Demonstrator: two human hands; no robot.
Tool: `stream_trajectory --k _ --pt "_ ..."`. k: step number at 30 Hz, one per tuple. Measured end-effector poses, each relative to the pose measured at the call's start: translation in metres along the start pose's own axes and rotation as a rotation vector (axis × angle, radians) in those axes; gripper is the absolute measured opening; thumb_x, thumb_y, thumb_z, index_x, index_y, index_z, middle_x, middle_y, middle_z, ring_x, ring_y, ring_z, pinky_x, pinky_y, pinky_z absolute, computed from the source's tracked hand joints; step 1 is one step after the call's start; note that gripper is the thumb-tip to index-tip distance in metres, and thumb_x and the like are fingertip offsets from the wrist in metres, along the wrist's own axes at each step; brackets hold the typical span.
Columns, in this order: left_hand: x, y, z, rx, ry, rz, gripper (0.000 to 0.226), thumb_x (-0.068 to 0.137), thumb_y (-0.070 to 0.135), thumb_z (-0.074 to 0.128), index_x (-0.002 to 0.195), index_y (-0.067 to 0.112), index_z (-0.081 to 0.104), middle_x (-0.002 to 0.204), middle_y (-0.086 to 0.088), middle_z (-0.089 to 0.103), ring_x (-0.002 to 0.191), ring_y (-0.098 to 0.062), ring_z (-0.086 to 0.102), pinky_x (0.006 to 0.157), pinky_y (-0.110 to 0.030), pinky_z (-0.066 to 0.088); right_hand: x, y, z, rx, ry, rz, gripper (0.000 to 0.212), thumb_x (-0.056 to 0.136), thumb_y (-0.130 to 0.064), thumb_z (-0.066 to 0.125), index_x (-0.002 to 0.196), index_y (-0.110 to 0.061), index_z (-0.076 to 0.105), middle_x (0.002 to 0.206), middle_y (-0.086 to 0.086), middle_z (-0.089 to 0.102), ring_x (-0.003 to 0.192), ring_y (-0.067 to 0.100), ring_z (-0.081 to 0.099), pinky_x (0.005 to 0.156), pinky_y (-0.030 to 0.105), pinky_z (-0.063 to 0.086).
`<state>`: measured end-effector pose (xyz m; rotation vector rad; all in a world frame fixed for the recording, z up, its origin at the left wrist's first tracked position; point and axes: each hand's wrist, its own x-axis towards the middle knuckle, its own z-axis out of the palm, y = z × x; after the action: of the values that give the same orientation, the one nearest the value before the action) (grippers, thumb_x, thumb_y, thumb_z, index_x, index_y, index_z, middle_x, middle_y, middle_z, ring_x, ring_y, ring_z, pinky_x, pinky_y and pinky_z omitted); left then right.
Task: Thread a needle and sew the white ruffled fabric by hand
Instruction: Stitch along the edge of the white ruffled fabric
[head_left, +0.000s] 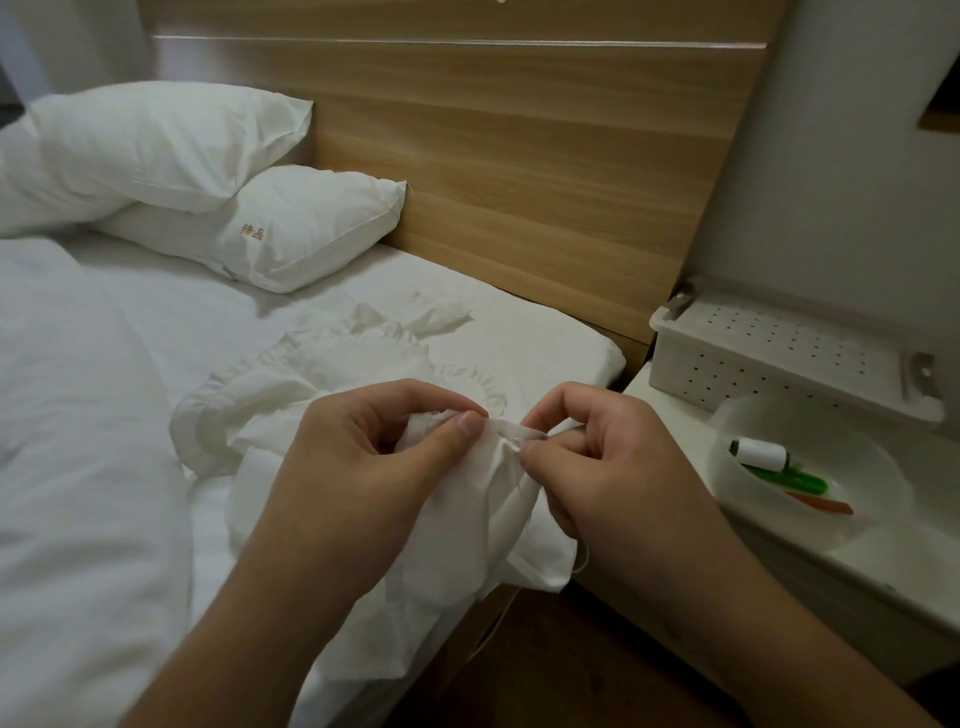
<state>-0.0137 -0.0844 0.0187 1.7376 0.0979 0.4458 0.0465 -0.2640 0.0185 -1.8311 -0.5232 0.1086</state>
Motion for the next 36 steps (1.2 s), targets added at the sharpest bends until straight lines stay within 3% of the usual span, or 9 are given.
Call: stream_trajectory --k 7,19,26,31,36 --pt "0.0 0.0 0.001 0.007 -0.019 0.002 0.014 0.09 0.019 0.08 0.087 0.031 0.086 0.087 0.004 0.082 0.089 -0.018 0.079 0.078 -0.035 0.06 0.0 0.002 0.001 -0.064 0.023 -0.007 0.011 0.095 -0.011 0.064 0.087 -0.019 0.066 0.056 0.016 0.055 0.048 0.018 0.044 0.051 0.036 0.043" --pt "-0.001 0.002 0.0 -0.012 -0.025 -0.01 0.013 0.09 0.018 0.08 0.088 0.028 0.086 0.089 0.001 0.083 0.09 -0.02 0.08 0.084 -0.047 0.065 0.001 0.001 0.0 0.037 -0.045 0.038 0.012 0.097 -0.015 0.064 0.095 -0.024 0.071 0.061 0.023 0.052 0.051 0.019 0.042 0.051 0.032 0.039" --pt "0.0 0.001 0.0 -0.002 -0.004 -0.012 0.011 0.089 0.022 0.08 0.088 0.031 0.086 0.089 0.004 0.083 0.092 -0.017 0.079 0.087 -0.046 0.064 0.003 -0.002 -0.006 0.208 -0.089 0.086 0.014 0.096 -0.003 0.061 0.089 -0.006 0.072 0.051 0.004 0.039 0.044 0.014 0.032 0.046 0.027 0.028" --pt "0.001 -0.002 0.0 0.011 0.002 -0.031 0.009 0.09 0.024 0.08 0.089 0.032 0.085 0.087 0.003 0.082 0.09 -0.019 0.079 0.088 -0.052 0.064 0.004 -0.004 -0.008 0.321 -0.149 0.102 0.007 0.091 0.001 0.065 0.09 0.007 0.067 0.051 0.004 0.034 0.044 0.012 0.028 0.044 0.023 0.026" --pt "0.001 -0.002 0.0 0.032 -0.018 -0.044 0.007 0.091 0.026 0.08 0.09 0.032 0.085 0.089 0.004 0.082 0.093 -0.021 0.078 0.091 -0.056 0.063 0.006 -0.002 -0.009 0.417 -0.205 0.095 0.021 0.079 -0.008 0.061 0.089 0.011 0.064 0.054 0.005 0.03 0.045 0.011 0.026 0.043 0.022 0.025"
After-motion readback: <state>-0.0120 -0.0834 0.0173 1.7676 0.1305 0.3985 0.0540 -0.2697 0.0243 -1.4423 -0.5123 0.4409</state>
